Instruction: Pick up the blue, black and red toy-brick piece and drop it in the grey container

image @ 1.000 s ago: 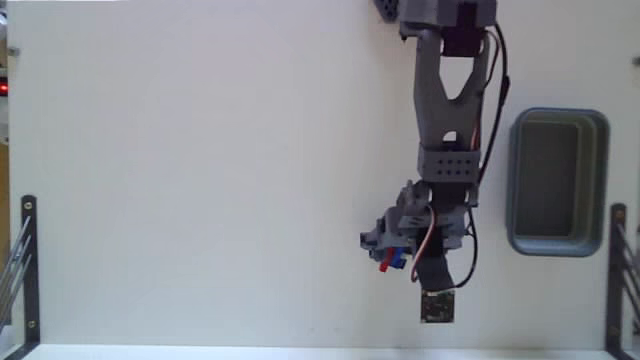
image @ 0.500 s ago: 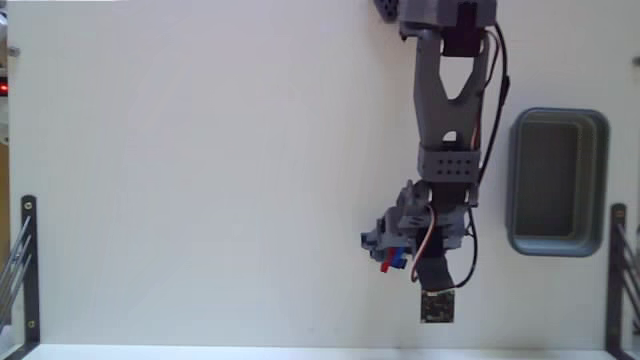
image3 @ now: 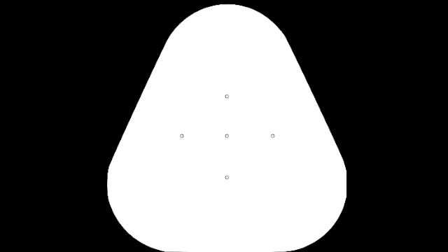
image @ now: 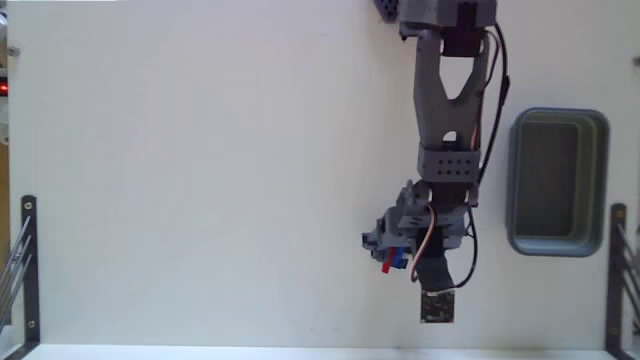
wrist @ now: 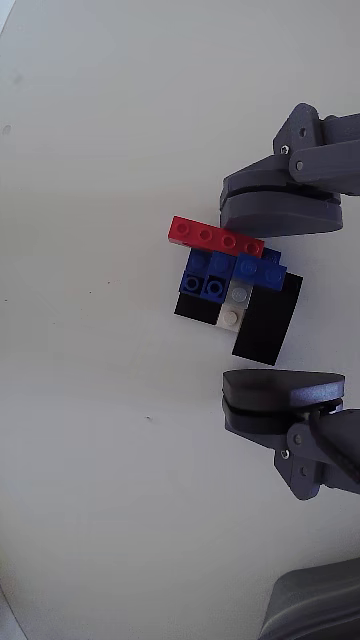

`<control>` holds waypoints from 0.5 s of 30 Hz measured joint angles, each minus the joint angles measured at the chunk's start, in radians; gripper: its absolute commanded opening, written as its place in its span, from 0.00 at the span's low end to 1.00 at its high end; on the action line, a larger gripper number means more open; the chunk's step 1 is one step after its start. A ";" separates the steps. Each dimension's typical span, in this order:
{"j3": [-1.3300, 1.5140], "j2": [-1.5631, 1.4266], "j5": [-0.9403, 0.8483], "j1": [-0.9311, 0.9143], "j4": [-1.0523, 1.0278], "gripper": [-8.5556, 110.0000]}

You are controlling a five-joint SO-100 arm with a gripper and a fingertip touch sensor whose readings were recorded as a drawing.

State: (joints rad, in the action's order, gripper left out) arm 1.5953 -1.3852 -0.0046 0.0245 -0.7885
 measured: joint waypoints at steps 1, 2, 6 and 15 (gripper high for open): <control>0.000 0.000 0.000 0.000 0.000 0.73; 0.000 0.000 0.000 0.000 0.000 0.72; 0.000 0.000 0.000 0.000 0.000 0.72; 0.000 0.000 0.000 0.000 0.000 0.69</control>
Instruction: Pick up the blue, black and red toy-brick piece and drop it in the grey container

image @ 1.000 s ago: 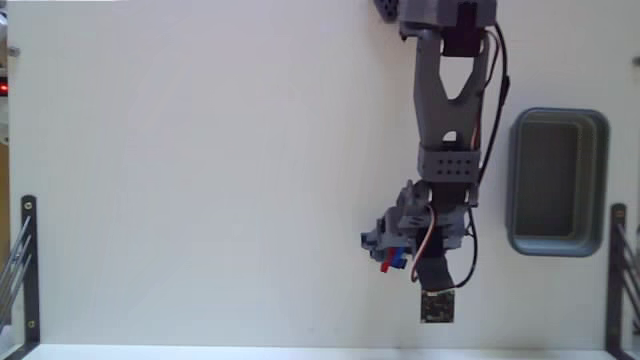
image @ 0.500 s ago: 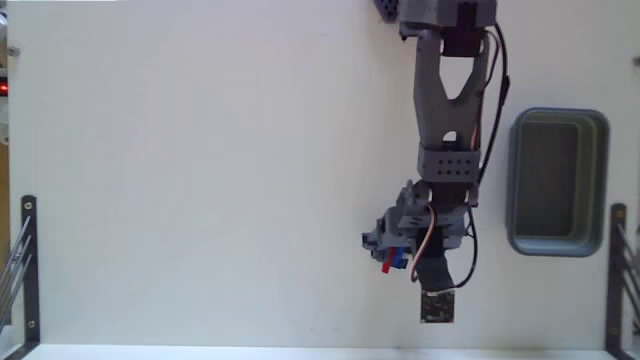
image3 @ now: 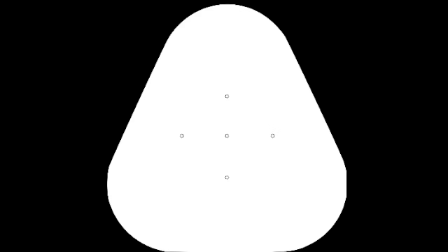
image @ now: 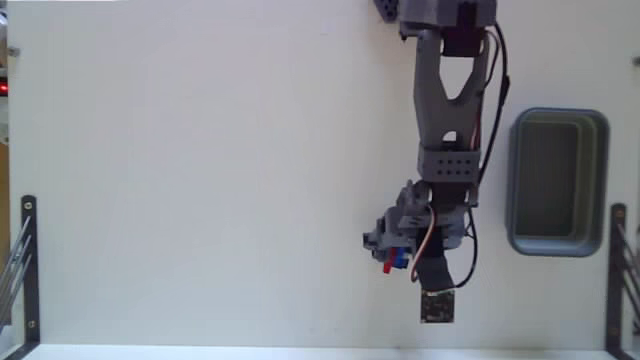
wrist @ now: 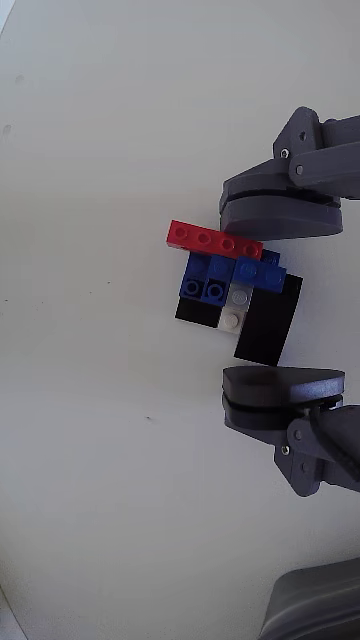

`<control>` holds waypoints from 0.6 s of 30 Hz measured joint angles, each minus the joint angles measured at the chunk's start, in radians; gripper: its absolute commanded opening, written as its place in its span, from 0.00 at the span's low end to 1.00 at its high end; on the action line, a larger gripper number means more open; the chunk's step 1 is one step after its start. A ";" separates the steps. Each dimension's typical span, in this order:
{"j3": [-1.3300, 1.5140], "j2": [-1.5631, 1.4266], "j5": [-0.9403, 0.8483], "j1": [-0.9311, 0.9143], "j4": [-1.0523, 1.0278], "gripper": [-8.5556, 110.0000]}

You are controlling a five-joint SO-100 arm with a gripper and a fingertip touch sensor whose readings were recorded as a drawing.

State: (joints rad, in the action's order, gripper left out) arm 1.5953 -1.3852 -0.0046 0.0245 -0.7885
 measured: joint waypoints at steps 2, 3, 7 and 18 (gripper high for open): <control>0.000 0.000 0.000 0.000 0.000 0.69; 0.000 0.000 0.000 0.000 0.000 0.68; 0.000 0.000 0.000 0.000 0.000 0.68; 0.000 0.000 0.000 0.000 0.000 0.65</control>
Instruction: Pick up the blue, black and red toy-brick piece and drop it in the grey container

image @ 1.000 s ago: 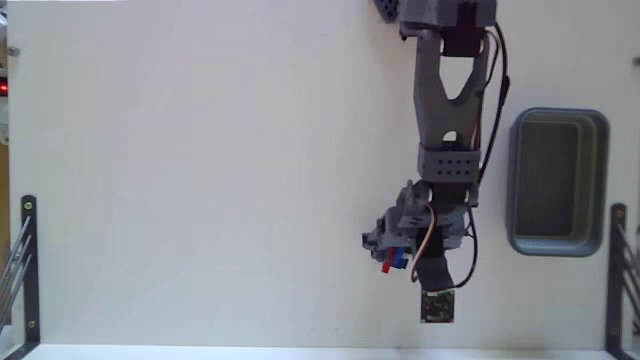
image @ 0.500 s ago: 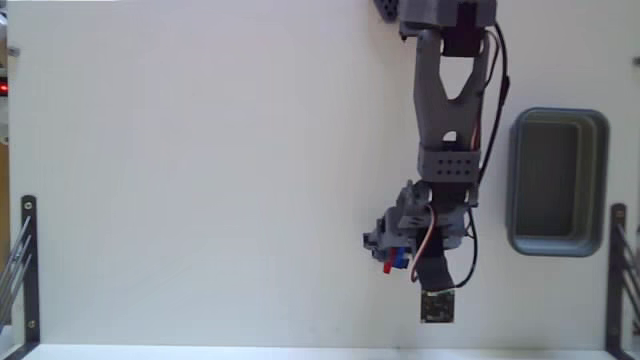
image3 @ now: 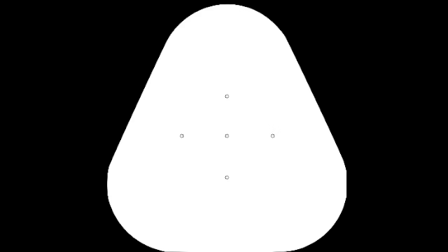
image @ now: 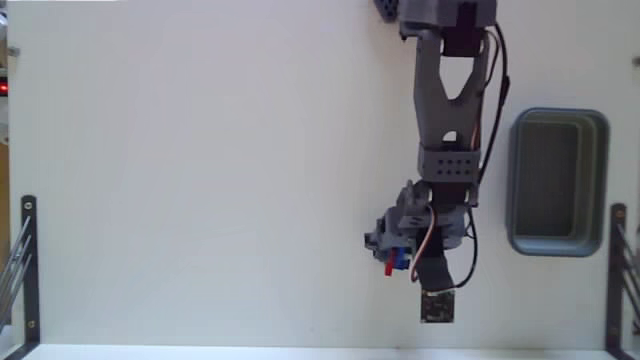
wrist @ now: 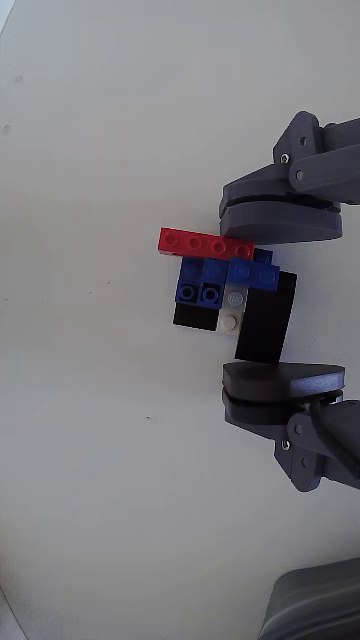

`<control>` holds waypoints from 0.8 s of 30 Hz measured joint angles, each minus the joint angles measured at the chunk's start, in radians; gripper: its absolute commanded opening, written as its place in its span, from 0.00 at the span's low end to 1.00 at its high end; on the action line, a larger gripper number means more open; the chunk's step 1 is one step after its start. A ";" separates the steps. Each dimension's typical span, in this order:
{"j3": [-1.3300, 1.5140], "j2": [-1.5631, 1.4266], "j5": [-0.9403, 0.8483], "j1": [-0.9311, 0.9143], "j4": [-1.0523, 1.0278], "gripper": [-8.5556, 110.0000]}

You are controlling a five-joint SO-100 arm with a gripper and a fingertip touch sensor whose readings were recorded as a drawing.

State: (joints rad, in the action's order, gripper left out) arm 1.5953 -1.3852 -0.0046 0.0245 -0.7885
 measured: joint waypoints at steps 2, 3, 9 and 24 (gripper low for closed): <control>0.000 0.000 0.000 0.000 0.000 0.64; 0.000 0.000 0.000 0.000 0.000 0.64; 0.000 0.000 0.000 0.000 0.000 0.62; 0.000 0.000 0.000 0.000 0.000 0.59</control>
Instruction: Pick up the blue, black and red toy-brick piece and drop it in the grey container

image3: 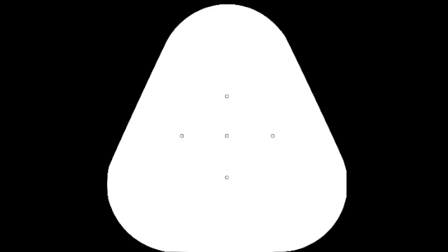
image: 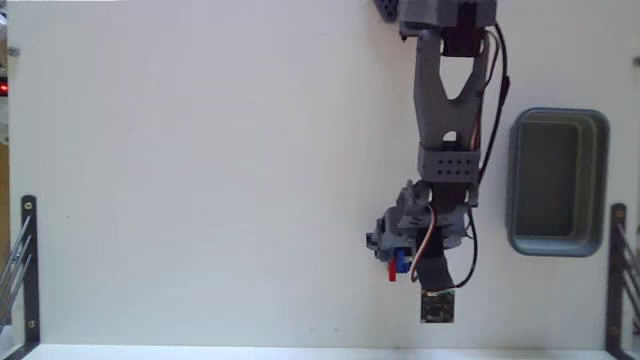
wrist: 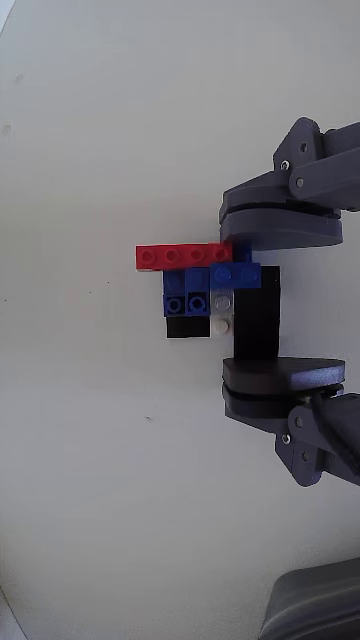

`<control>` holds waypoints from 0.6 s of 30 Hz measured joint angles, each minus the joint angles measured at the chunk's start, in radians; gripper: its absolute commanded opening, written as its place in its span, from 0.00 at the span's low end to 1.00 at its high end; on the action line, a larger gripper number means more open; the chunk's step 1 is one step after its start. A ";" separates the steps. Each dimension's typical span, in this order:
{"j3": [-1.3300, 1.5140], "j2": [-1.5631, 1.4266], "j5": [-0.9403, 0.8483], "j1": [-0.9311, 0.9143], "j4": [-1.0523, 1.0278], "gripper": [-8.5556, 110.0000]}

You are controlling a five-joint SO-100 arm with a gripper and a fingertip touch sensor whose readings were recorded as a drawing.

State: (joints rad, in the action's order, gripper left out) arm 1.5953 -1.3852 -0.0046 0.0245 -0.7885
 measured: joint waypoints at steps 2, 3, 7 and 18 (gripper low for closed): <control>0.000 0.000 0.000 0.000 0.000 0.59; 0.000 0.000 0.000 0.000 0.000 0.58; 0.000 0.000 0.000 0.000 0.000 0.57; 0.000 0.000 0.000 0.000 0.000 0.55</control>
State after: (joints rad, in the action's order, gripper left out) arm 1.5953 -1.3852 -0.0046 0.0245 -0.7885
